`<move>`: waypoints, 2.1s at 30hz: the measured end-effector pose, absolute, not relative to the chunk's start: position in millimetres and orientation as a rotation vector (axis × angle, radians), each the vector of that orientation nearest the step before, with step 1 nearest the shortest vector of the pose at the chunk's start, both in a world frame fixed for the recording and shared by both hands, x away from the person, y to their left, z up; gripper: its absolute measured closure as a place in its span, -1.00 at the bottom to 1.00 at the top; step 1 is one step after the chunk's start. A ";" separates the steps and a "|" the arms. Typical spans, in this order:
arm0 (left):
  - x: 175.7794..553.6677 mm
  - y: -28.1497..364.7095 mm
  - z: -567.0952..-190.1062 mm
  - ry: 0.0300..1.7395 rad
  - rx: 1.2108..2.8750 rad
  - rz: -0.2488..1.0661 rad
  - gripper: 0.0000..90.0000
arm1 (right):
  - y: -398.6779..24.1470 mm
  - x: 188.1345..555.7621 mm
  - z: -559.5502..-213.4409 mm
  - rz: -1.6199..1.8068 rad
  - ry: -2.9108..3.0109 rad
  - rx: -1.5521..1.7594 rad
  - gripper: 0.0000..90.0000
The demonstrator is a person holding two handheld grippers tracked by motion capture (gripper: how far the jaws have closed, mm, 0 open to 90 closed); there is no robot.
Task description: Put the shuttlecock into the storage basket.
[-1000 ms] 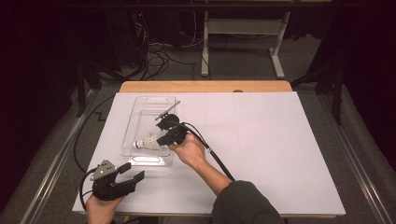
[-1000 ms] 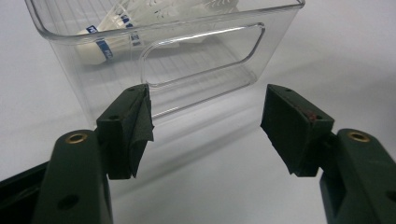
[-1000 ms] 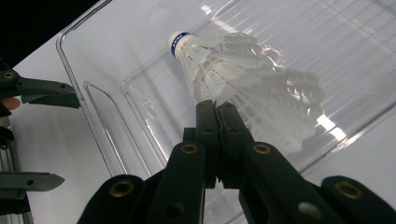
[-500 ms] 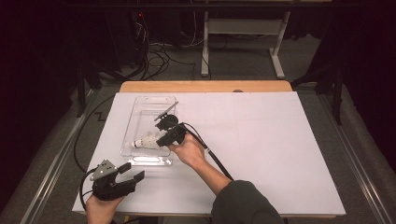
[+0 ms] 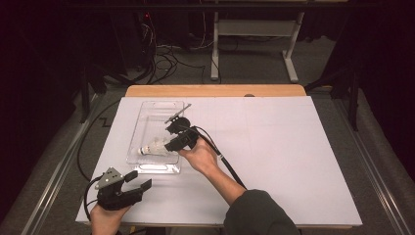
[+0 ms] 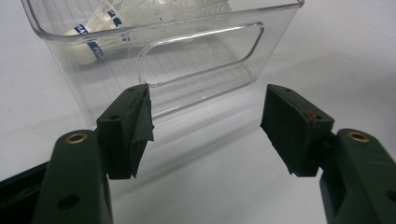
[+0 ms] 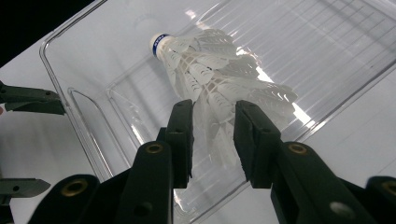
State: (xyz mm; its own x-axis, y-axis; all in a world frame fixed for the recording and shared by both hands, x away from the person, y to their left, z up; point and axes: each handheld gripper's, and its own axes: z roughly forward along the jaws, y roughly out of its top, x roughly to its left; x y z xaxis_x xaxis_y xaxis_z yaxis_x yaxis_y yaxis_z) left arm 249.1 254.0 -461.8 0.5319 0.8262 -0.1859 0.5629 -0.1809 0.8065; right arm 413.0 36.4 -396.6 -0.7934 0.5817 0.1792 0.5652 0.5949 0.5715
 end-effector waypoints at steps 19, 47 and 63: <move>249.5 253.4 -462.3 1.142 1.868 0.369 -0.24 | 22.0 409.8 -391.3 1.069 2.732 0.970 0.39; 249.5 253.5 -462.1 1.145 1.868 0.374 -0.24 | -12.9 404.4 -386.7 1.148 2.617 0.989 0.20; 249.0 253.1 -461.9 1.148 1.867 0.375 -0.24 | -37.9 403.0 -391.4 1.165 2.577 1.018 0.16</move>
